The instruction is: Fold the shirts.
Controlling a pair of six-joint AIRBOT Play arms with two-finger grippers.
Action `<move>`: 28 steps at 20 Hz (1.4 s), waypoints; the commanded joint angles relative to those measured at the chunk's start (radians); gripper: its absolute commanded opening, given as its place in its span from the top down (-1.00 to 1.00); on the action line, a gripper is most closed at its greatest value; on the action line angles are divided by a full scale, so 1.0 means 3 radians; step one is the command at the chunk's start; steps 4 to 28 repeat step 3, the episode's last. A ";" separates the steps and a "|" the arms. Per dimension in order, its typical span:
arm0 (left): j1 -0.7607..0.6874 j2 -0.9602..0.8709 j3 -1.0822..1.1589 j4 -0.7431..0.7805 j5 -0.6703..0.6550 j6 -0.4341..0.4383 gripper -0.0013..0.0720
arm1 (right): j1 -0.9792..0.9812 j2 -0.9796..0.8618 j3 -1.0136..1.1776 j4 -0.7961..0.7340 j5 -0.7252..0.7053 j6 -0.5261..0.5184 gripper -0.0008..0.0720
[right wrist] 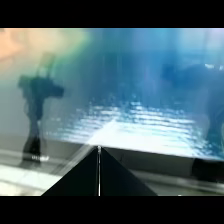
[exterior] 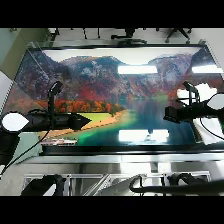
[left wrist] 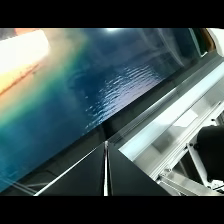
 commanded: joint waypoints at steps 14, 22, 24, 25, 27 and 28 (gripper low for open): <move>-0.0001 0.0017 -0.0027 0.0000 0.0024 0.0000 0.93 | 0.0005 0.0008 -0.0010 0.0020 0.0131 0.0015 0.91; -0.0001 0.0017 -0.0027 0.0000 0.0024 0.0000 0.93 | 0.0005 0.0008 -0.0010 0.0020 0.0131 0.0015 0.91; -0.0001 0.0017 -0.0027 0.0000 0.0024 0.0000 0.93 | 0.0005 0.0008 -0.0010 0.0020 0.0131 0.0015 0.91; -0.0001 0.0017 -0.0027 0.0000 0.0024 0.0000 0.93 | 0.0005 0.0008 -0.0010 0.0020 0.0131 0.0015 0.91; -0.0001 0.0017 -0.0027 0.0000 0.0024 0.0000 0.93 | 0.0005 0.0008 -0.0010 0.0020 0.0131 0.0015 0.91; -0.0001 0.0017 -0.0027 0.0000 0.0024 0.0000 0.93 | 0.0005 0.0008 -0.0010 0.0020 0.0131 0.0015 0.91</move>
